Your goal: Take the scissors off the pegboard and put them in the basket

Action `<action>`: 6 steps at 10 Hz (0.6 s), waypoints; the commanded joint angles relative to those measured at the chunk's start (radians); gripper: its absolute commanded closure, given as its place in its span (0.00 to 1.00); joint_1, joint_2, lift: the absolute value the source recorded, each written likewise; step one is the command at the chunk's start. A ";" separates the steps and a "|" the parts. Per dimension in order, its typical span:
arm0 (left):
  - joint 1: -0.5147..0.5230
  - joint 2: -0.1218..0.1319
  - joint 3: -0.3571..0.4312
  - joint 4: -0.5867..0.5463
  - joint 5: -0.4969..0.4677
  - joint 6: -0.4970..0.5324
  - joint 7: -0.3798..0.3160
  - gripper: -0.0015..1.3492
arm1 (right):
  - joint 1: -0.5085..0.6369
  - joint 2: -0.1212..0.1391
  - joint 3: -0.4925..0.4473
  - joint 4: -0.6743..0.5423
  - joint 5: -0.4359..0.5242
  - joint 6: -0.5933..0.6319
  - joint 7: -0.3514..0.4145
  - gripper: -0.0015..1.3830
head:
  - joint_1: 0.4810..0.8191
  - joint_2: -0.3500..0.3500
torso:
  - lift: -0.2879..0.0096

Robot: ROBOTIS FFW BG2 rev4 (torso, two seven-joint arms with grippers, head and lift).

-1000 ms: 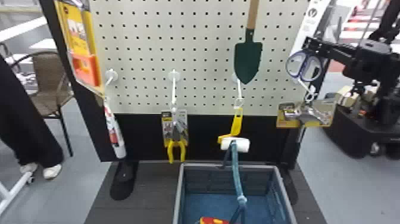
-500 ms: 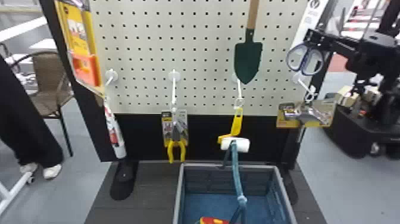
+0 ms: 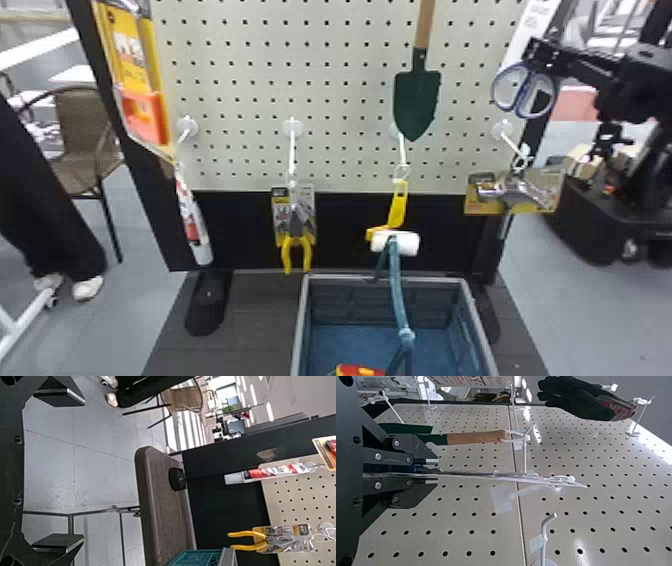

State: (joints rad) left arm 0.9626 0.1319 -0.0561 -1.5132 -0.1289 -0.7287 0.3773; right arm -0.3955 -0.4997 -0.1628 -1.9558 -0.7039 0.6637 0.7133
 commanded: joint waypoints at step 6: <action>-0.002 0.000 -0.005 0.000 0.002 0.000 0.000 0.08 | 0.138 0.059 -0.100 -0.112 0.015 -0.001 -0.026 0.93 | 0.20 0.50 | 0.63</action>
State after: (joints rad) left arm 0.9605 0.1320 -0.0602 -1.5132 -0.1274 -0.7286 0.3773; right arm -0.2736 -0.4483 -0.2539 -2.0583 -0.6894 0.6626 0.6885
